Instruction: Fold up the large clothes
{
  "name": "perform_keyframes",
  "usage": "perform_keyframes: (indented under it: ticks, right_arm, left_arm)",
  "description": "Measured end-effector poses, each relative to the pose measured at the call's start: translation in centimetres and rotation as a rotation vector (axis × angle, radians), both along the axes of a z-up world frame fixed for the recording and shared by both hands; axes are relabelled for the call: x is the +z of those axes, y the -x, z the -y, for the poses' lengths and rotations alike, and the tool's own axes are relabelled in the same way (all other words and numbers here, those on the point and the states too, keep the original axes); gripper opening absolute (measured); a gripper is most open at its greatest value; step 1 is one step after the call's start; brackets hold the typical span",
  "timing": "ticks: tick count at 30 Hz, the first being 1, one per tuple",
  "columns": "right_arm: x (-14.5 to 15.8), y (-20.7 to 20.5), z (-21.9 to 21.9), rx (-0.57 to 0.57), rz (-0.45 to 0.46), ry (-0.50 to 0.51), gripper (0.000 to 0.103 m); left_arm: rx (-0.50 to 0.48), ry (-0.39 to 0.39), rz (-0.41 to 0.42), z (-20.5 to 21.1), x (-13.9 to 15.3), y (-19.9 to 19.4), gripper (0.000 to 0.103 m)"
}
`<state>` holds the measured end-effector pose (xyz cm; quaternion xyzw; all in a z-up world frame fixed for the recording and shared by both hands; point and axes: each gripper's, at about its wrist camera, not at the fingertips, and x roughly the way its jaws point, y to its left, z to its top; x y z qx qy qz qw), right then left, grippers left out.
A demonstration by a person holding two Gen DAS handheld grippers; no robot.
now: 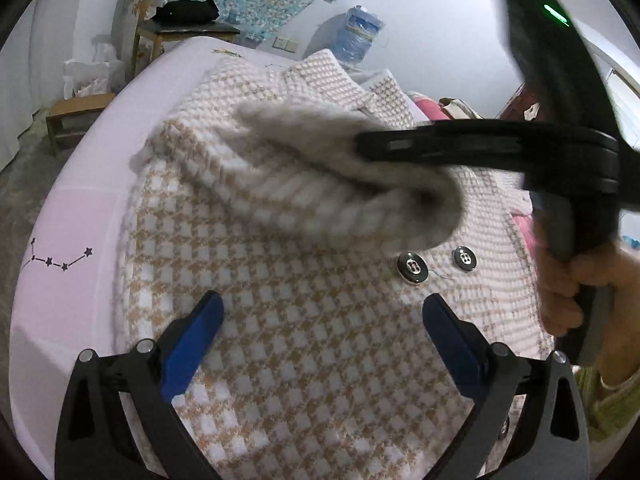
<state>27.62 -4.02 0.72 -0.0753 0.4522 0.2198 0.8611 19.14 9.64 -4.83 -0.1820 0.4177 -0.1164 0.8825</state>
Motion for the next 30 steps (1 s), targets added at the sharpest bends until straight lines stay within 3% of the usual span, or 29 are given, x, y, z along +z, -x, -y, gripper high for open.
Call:
perform_keyframes:
  ticks: [4, 6, 8, 10, 11, 16, 21, 25, 30]
  right_arm:
    - [1.9, 4.1, 5.3, -0.104, 0.057, -0.148, 0.016]
    - [2.0, 6.6, 8.4, -0.183, 0.065, -0.223, 0.025]
    - [1.2, 7.9, 11.1, -0.264, 0.043, -0.297, 0.044]
    - [-0.2, 9.0, 13.3, -0.341, 0.001, -0.356, 0.057]
    - [-0.8, 9.7, 14.2, -0.374, -0.017, -0.374, 0.058]
    - [-4.1, 11.8, 17.9, -0.482, -0.109, -0.522, 0.060]
    - [-6.0, 11.9, 20.6, -0.553, -0.151, -0.735, 0.063]
    - [-6.8, 11.3, 21.9, -0.587, -0.184, -0.739, 0.062]
    - [-7.8, 11.5, 22.4, -0.601, -0.226, -0.721, 0.047]
  left_arm:
    - [-0.001, 0.019, -0.005, -0.3, 0.0, -0.1, 0.098]
    - [-0.003, 0.023, -0.004, -0.4, 0.0, -0.1, 0.098]
    - [-0.007, 0.018, -0.002, -0.5, 0.0, 0.0, 0.098]
    - [-0.012, 0.009, -0.001, -0.5, 0.0, -0.1, 0.098]
    - [-0.014, 0.004, -0.001, -0.5, 0.0, -0.1, 0.098]
    - [-0.016, -0.013, -0.001, 0.1, -0.1, -0.2, 0.098]
    - [-0.018, -0.037, -0.005, 0.4, -0.1, -0.3, 0.098]
    - [-0.017, -0.055, 0.000, 0.8, -0.1, -0.4, 0.098]
    - [-0.024, -0.090, -0.001, 1.3, -0.2, -0.5, 0.098]
